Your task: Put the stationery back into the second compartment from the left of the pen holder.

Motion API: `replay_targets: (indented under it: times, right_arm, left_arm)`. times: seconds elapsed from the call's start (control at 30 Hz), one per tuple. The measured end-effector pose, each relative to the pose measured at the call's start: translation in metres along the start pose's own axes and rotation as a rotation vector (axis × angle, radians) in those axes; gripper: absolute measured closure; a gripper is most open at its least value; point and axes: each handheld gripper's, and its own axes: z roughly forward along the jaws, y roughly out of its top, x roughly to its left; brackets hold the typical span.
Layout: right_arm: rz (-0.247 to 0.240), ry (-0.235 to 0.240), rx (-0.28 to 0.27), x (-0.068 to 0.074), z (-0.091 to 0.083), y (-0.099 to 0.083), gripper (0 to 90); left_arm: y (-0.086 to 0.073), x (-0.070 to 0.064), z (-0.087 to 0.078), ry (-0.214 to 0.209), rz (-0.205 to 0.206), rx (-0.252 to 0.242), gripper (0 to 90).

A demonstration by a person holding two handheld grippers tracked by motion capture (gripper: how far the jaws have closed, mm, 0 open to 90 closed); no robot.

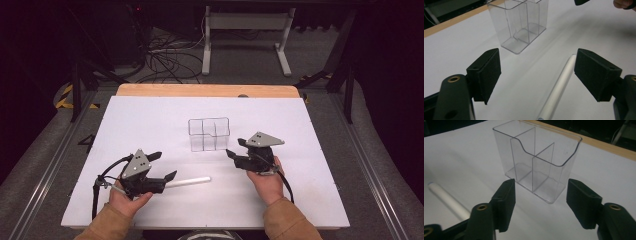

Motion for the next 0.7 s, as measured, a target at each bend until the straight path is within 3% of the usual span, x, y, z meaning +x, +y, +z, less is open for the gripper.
replay_targets:
  times: [0.3, 0.4, 0.57, 0.7]
  right_arm:
    - [-0.040, 0.026, -0.063, -0.002, -0.034, 0.000, 26.3]
    - [-0.041, 0.044, -0.088, -0.006, -0.051, -0.005, 19.2]
    - [-0.033, 0.051, -0.110, -0.011, -0.068, -0.013, 15.2]
    - [-0.019, 0.051, -0.123, -0.018, -0.085, -0.024, 12.1]
  left_arm:
    - [0.013, -0.007, 0.012, -0.040, 0.052, 0.024, 22.9]
    - [0.018, -0.010, 0.019, -0.068, 0.082, 0.061, 23.4]
    - [0.027, -0.019, 0.033, -0.112, 0.138, 0.128, 24.0]
    - [0.034, -0.024, 0.044, -0.151, 0.150, 0.175, 24.2]
